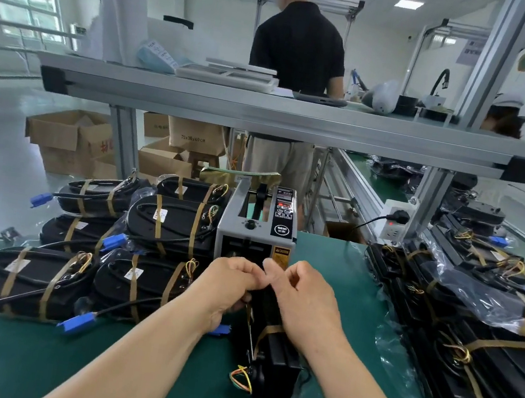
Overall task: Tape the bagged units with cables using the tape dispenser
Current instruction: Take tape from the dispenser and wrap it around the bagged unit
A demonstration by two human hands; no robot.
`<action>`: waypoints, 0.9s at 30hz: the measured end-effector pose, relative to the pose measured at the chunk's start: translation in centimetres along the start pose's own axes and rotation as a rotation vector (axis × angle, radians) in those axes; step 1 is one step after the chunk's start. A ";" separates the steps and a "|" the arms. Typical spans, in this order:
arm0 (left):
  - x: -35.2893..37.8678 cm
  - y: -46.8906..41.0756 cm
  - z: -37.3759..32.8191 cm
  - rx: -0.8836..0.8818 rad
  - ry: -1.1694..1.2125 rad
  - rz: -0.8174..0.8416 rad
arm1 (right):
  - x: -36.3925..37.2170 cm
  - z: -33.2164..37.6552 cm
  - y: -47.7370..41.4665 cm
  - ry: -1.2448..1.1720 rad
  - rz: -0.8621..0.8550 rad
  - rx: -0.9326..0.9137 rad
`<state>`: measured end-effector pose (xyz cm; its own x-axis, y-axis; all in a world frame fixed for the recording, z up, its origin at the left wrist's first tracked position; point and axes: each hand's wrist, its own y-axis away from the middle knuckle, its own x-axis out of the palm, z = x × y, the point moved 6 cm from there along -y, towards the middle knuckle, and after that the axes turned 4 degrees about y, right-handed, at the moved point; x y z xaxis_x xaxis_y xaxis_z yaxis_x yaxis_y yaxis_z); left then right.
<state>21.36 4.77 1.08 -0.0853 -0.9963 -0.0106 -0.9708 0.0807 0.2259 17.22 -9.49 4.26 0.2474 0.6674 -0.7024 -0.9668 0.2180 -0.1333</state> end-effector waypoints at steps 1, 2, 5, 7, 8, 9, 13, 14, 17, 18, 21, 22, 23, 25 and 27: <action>-0.1 0.1 0.1 -0.008 -0.005 -0.037 | 0.0 0.3 0.1 0.041 0.010 -0.010; -0.1 0.3 0.0 -0.014 -0.003 -0.058 | 0.0 0.5 0.1 0.082 0.021 -0.021; 0.1 1.1 -0.2 -0.024 0.065 -0.021 | 0.2 0.8 0.1 0.174 0.120 -0.035; 0.1 1.9 -0.3 -0.015 0.106 0.019 | 0.0 1.3 0.2 0.243 0.203 -0.040; 0.0 2.2 -0.2 -0.004 0.120 0.039 | 0.0 1.7 0.2 0.299 0.248 -0.058; -0.1 2.6 -0.1 0.012 0.123 0.053 | 0.2 2.0 0.3 0.368 0.295 -0.088; -1.3 4.1 0.7 0.145 0.015 -0.017 | 1.1 2.5 0.8 0.520 0.428 -0.099; -1.9 4.6 1.1 0.168 -0.025 -0.048 | 1.1 2.3 1.0 0.512 0.437 -0.081; -3.4 5.9 2.2 0.201 -0.166 -0.102 | 0.5 2.1 1.9 0.540 0.493 -0.117; -3.8 6.4 2.4 0.211 -0.224 -0.115 | 0.2 2.2 2.4 0.521 0.531 -0.136; -5.4 7.7 2.4 0.219 -0.255 -0.107 | -1.2 4.0 4.2 0.394 0.659 -0.260; -5.8 8.3 2.2 0.218 -0.181 -0.051 | -1.5 4.7 4.8 0.350 0.693 -0.313; -6.0 9.0 1.9 0.218 -0.071 0.047 | -1.8 5.5 5.3 0.306 0.723 -0.360; -6.2 10.8 1.0 0.223 0.122 0.256 | -2.3 7.3 6.2 0.186 0.759 -0.400; -7.3 11.9 0.2 0.262 0.219 0.265 | -2.4 9.1 7.0 0.079 0.773 -0.391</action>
<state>10.36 13.01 3.63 -0.3167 -0.9207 0.2282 -0.9484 0.3109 -0.0620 10.49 -3.05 11.37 -0.4787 0.4730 -0.7397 -0.8184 -0.5455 0.1807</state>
